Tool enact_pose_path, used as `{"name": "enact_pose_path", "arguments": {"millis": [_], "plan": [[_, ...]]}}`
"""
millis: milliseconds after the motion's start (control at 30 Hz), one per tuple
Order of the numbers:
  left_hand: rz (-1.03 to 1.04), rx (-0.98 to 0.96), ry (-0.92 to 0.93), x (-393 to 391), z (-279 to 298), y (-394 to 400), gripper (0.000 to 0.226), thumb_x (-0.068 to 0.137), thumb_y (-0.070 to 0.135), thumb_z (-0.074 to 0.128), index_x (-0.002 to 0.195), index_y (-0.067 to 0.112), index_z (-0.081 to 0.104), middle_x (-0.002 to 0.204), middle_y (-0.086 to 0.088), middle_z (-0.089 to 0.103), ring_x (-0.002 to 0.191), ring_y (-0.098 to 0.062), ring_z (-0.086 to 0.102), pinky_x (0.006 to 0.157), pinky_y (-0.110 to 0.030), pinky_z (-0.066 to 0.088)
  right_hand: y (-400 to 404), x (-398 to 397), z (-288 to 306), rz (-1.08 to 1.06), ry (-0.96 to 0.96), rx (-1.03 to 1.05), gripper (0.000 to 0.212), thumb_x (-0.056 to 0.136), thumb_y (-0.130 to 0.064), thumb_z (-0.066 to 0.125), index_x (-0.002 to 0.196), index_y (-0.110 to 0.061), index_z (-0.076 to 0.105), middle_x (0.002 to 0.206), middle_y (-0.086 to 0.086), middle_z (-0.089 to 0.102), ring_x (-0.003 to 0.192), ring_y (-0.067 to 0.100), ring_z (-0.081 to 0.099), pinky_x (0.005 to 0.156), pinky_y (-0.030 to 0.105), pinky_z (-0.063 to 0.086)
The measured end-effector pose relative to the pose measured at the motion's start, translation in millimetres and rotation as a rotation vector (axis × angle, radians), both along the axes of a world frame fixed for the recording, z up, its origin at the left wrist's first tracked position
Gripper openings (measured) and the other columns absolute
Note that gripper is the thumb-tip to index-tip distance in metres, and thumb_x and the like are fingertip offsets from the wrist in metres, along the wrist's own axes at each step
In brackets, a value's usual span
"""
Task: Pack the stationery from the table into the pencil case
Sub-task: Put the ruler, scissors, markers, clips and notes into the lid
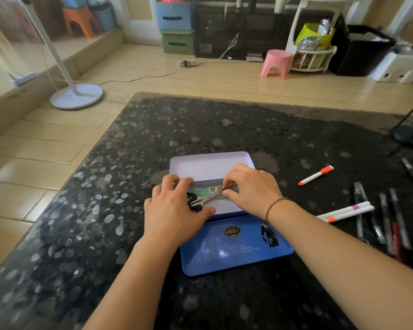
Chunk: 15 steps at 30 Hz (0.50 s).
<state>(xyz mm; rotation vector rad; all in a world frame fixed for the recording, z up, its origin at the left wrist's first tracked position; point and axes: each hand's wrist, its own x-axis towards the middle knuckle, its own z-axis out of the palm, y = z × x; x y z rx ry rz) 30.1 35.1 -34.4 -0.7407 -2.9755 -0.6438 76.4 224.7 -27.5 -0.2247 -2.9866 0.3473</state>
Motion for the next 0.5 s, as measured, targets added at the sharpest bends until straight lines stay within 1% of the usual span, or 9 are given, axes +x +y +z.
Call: {"name": "enact_pose_path", "arguments": {"millis": [67, 133, 200, 233, 300, 367, 400, 433, 500], "plan": [[-0.011, -0.028, -0.011, -1, 2, 0, 0.089, 0.061, 0.08, 0.059, 0.135, 0.035, 0.039, 0.136, 0.005, 0.035, 0.124, -0.025, 0.038, 0.096, -0.048, 0.037, 5, 7, 4, -0.039, 0.068, -0.102, 0.019, 0.088, -0.043, 0.06, 0.098, -0.029, 0.066, 0.103, -0.008, 0.06, 0.086, 0.016, 0.06, 0.067, 0.03, 0.046], [-0.043, -0.073, -0.041, -5, 4, 1, 0.099, 0.058, 0.084, 0.056, 0.14, 0.035, 0.032, 0.142, 0.007, 0.033, 0.131, -0.024, 0.029, 0.102, -0.05, 0.03, 20, 25, 13, -0.099, 0.159, -0.164, 0.015, 0.086, -0.038, 0.062, 0.097, -0.029, 0.066, 0.099, -0.007, 0.061, 0.084, 0.014, 0.059, 0.07, 0.033, 0.05], [-0.091, -0.094, -0.073, -8, 3, 3, 0.102, 0.059, 0.083, 0.058, 0.143, 0.035, 0.027, 0.146, 0.01, 0.034, 0.134, -0.024, 0.024, 0.106, -0.051, 0.025, 45, 55, 25, -0.172, 0.201, -0.168, 0.011, 0.085, -0.03, 0.065, 0.096, -0.029, 0.068, 0.094, -0.007, 0.063, 0.081, 0.013, 0.058, 0.072, 0.036, 0.052], [-0.121, -0.088, -0.085, -9, 2, 4, 0.101, 0.06, 0.08, 0.06, 0.143, 0.033, 0.029, 0.146, 0.009, 0.035, 0.134, -0.023, 0.025, 0.107, -0.049, 0.026, 59, 74, 31, -0.217, 0.197, -0.164, 0.011, 0.085, -0.026, 0.066, 0.095, -0.03, 0.068, 0.092, -0.007, 0.066, 0.078, 0.013, 0.058, 0.073, 0.037, 0.053], [-0.174, -0.041, -0.116, -10, 0, 6, 0.097, 0.062, 0.074, 0.066, 0.141, 0.027, 0.035, 0.142, 0.006, 0.04, 0.13, -0.022, 0.032, 0.105, -0.042, 0.032, 81, 118, 41, -0.313, 0.118, -0.171, 0.018, 0.083, -0.021, 0.069, 0.093, -0.036, 0.067, 0.089, -0.006, 0.069, 0.069, 0.011, 0.058, 0.069, 0.038, 0.053], [-0.194, -0.001, -0.146, -12, -1, 6, 0.095, 0.062, 0.069, 0.071, 0.138, 0.023, 0.039, 0.138, 0.004, 0.043, 0.126, -0.02, 0.039, 0.102, -0.037, 0.036, 92, 160, 43, -0.356, -0.046, -0.167, 0.027, 0.081, -0.022, 0.072, 0.093, -0.043, 0.061, 0.093, -0.012, 0.066, 0.068, -0.001, 0.053, 0.067, 0.03, 0.047], [-0.196, 0.006, -0.154, -12, -1, 7, 0.095, 0.061, 0.067, 0.073, 0.138, 0.022, 0.04, 0.137, 0.004, 0.043, 0.125, -0.02, 0.041, 0.102, -0.036, 0.037, 94, 177, 41, -0.346, -0.139, -0.153, 0.029, 0.08, -0.027, 0.074, 0.096, -0.046, 0.059, 0.098, -0.017, 0.064, 0.071, -0.006, 0.05, 0.069, 0.026, 0.045], [-0.199, 0.009, -0.159, -11, -1, 8, 0.095, 0.061, 0.067, 0.074, 0.138, 0.022, 0.04, 0.138, 0.004, 0.043, 0.125, -0.02, 0.042, 0.102, -0.036, 0.037, 93, 191, 38, -0.32, -0.23, -0.131, 0.032, 0.078, -0.035, 0.074, 0.102, -0.049, 0.058, 0.106, -0.022, 0.06, 0.078, -0.009, 0.05, 0.074, 0.024, 0.045], [-0.216, 0.015, -0.173, -9, -1, 10, 0.097, 0.059, 0.066, 0.075, 0.137, 0.022, 0.04, 0.138, 0.004, 0.043, 0.125, -0.019, 0.042, 0.104, -0.036, 0.037, 88, 206, 30, -0.264, -0.37, -0.096, 0.05, 0.074, -0.052, 0.071, 0.12, -0.05, 0.052, 0.122, -0.031, 0.048, 0.105, -0.009, 0.048, 0.092, 0.026, 0.047]]}}
